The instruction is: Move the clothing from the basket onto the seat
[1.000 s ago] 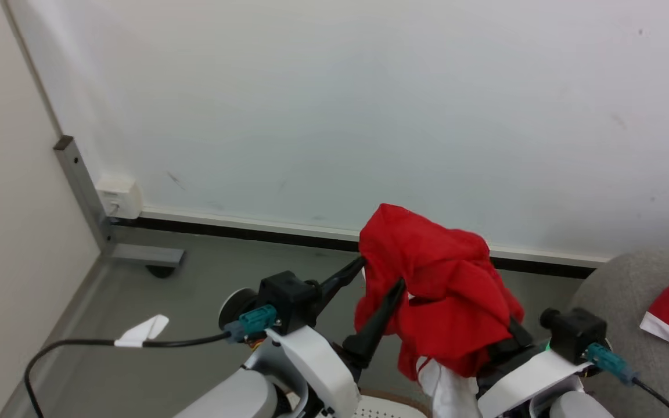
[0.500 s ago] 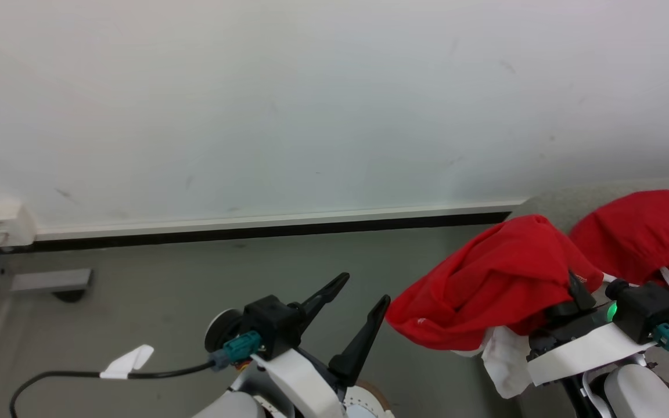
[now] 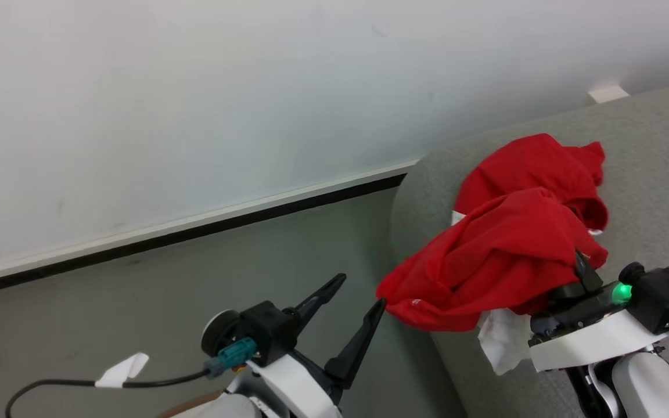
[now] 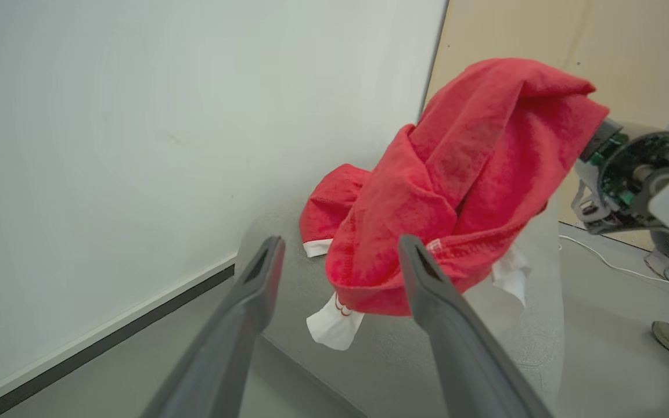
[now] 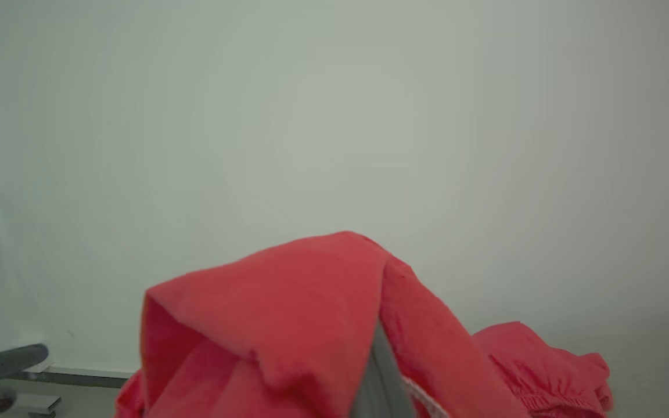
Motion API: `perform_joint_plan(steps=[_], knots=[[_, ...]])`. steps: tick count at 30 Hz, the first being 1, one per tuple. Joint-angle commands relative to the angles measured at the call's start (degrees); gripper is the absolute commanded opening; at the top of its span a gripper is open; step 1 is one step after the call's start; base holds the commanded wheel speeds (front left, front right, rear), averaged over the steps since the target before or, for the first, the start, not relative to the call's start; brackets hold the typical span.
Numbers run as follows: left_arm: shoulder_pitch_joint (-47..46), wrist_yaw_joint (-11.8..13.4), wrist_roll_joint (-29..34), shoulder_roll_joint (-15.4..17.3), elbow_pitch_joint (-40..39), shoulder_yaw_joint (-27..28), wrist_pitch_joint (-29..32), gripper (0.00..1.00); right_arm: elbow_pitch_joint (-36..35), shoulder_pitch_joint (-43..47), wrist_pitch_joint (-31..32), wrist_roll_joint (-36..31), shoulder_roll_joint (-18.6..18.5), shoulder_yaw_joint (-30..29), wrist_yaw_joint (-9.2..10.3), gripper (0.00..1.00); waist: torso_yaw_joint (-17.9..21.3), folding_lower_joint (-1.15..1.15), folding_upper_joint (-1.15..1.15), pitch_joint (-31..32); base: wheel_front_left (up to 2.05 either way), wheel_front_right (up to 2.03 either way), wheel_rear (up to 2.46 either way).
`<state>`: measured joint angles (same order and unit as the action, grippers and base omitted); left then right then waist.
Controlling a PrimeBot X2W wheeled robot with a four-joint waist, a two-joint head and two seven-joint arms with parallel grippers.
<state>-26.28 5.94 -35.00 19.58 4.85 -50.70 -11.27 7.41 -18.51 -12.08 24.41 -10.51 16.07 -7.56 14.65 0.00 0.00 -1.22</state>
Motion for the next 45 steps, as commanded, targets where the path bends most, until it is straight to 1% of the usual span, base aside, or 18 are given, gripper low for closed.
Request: perform_joint_plan(steps=[1,7,14,16,20,24,30,33,37,39,40,43,45], knots=[[0.6,0.2,0.8,0.6,0.0,0.2,-0.5,1.00,-0.6,0.2,0.2,0.0,0.0,-0.1,0.15,0.00,3.2,0.00,0.00,-0.8,0.00,0.00,0.00],[-0.1,0.1,0.8,0.6,0.3,0.1,-0.6,1.00,-3.0,-0.1,1.2,-0.7,-0.1,-0.6,0.15,0.00,7.2,0.00,0.00,-1.4,0.00,0.00,0.00],[-1.1,0.1,1.0,0.3,0.2,-0.1,-0.4,1.00,-4.5,-1.2,2.6,-1.0,-1.2,-2.1,0.15,0.00,8.3,0.00,0.00,-2.7,0.00,0.00,0.00],[-1.6,0.2,1.2,0.8,-0.2,0.0,0.0,1.00,-5.1,-2.7,3.1,0.3,-1.4,-3.0,0.15,0.00,8.1,0.00,0.00,-4.0,0.00,0.00,0.00],[-2.7,0.1,1.2,2.6,-1.4,0.5,1.0,1.00,-5.1,-6.7,4.8,1.2,-3.1,-5.9,0.15,0.00,7.0,0.00,0.00,-7.2,0.00,0.00,0.00],[-4.3,-0.1,1.7,4.4,-3.1,1.0,2.3,1.00,-4.3,-11.7,7.1,0.4,-5.5,-10.6,0.15,0.00,5.1,0.00,0.00,-11.2,0.00,0.00,0.00],[-7.3,-0.3,2.5,6.7,-5.9,1.7,4.5,1.00,-2.0,-19.9,9.7,-0.4,-8.9,-18.7,0.15,0.00,1.7,0.00,0.00,-19.4,0.00,0.00,0.00],[-8.7,-0.7,3.1,7.5,-6.9,1.9,5.2,1.00,0.8,-23.3,10.8,-0.9,-11.3,-22.6,0.15,0.00,-0.5,0.00,0.00,-23.8,0.00,0.00,0.00],[-10.7,-0.9,3.4,8.2,-7.7,2.7,5.4,1.00,7.2,-27.6,11.3,-2.3,-14.8,-28.3,0.15,0.00,-3.7,0.00,0.00,-29.0,0.00,0.00,0.00],[-11.2,-0.8,3.2,8.6,-7.5,3.3,5.1,1.00,12.1,-29.1,11.5,-6.1,-16.5,-30.6,0.15,0.00,-4.8,0.00,0.00,-30.9,0.00,0.00,0.00],[-11.4,-1.0,3.2,8.6,-7.3,3.4,4.8,1.00,14.6,-29.5,12.4,-7.6,-16.7,-30.7,0.15,0.00,-5.4,0.00,0.00,-31.6,0.00,0.00,0.00],[-11.9,-1.4,3.2,8.3,-6.4,3.4,4.0,1.00,21.4,-30.7,14.4,-13.4,-20.1,-30.4,0.15,0.00,-7.2,0.00,0.00,-32.7,0.00,0.00,0.00],[-12.2,-1.4,3.1,8.0,-5.8,3.5,3.6,1.00,26.6,-30.4,17.8,-15.8,-21.4,-29.9,0.15,0.00,-8.0,0.00,0.00,-33.1,0.00,0.00,0.00]])
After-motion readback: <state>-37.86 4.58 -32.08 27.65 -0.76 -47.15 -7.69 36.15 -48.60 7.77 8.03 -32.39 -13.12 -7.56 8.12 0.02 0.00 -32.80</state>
